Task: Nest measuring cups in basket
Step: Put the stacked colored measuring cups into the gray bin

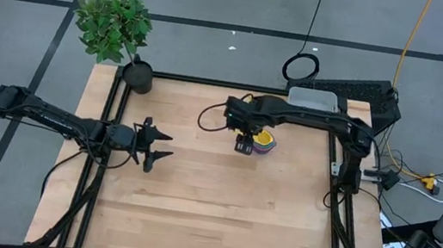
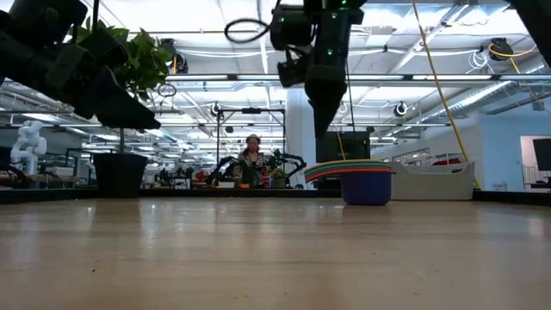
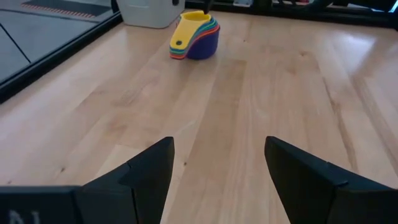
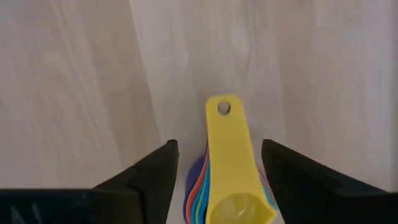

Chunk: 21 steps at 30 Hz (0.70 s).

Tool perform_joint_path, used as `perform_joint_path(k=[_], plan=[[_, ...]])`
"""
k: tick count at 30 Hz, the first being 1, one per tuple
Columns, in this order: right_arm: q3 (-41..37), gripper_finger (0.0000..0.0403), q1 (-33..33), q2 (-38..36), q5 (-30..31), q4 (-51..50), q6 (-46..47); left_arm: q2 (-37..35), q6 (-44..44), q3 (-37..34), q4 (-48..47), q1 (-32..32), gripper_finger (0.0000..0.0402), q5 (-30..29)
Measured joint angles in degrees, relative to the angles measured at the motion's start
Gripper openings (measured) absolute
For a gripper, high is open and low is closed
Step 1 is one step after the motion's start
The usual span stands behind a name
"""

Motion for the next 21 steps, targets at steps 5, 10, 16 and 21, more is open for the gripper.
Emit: perform_joint_path(k=[5,10,16,21], plan=[[0.7,0.0237,-0.4,2.8,0.0,-3.1,-0.6,0.0,0.8,0.0,0.0,0.0,0.0255,0.0],[0.7,0.0236,-0.9,3.9,0.0,-2.6,-1.2,0.0,1.0,0.0,-0.1,0.0,0.0255,0.0],[0.7,0.0236,-2.4,3.9,0.1,-2.4,-0.6,0.0,1.0,0.0,-0.2,0.0,0.0255,0.0],[0.7,0.0236,-3.1,3.9,0.1,-2.1,-0.1,0.0,1.1,0.0,-0.4,0.0,0.0255,0.0]])
